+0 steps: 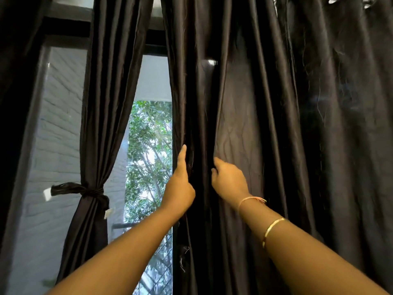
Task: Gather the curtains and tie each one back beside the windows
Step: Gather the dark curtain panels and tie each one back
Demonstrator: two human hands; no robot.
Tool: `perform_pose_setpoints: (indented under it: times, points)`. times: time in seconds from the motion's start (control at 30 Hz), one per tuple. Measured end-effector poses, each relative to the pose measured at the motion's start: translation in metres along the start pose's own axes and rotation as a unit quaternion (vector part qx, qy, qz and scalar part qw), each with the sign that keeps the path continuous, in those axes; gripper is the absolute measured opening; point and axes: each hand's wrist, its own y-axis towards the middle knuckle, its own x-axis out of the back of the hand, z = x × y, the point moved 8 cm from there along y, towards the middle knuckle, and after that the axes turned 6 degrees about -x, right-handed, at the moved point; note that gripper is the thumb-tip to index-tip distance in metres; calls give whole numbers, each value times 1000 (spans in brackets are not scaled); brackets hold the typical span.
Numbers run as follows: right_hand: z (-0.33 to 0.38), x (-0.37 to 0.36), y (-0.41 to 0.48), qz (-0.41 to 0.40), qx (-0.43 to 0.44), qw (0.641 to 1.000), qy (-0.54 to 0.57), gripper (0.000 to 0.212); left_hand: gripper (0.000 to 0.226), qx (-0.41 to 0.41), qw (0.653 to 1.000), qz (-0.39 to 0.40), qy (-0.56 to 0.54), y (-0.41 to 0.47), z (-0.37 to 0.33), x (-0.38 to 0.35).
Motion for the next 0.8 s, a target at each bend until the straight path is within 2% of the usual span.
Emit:
perform_pose_setpoints:
  times: [0.07, 0.17, 0.3, 0.4, 0.47, 0.53, 0.6, 0.7, 0.8]
  points:
    - [31, -12, 1, 7, 50, 999, -8, 22, 105, 5, 999, -15, 28, 0, 14, 6]
    - [78, -25, 4, 11, 118, 993, -17, 26, 96, 17, 1000, -24, 2, 2, 37, 17]
    - [134, -33, 4, 18, 185, 983, -12, 20, 70, 1, 999, -46, -4, 4, 58, 40]
    - [166, -36, -5, 14, 222, 975, 0, 27, 42, 41, 992, -108, -43, 2, 77, 61]
    - [175, -38, -12, 12, 236, 972, 17, 33, 33, 40, 992, -106, -60, -1, 85, 64]
    - [167, -39, -13, 0, 231, 972, 36, 29, 34, 13, 996, -82, -42, 0, 82, 59]
    - [140, -43, -9, -9, 199, 980, 26, 30, 28, 22, 995, -76, -55, 0, 76, 53]
    - [75, -51, -2, 3, 116, 991, -64, 45, 61, 15, 998, -56, 33, 4, 69, 34]
    - [13, -44, 2, 5, 29, 995, -99, 47, 70, 24, 993, -82, 79, -1, 60, 22]
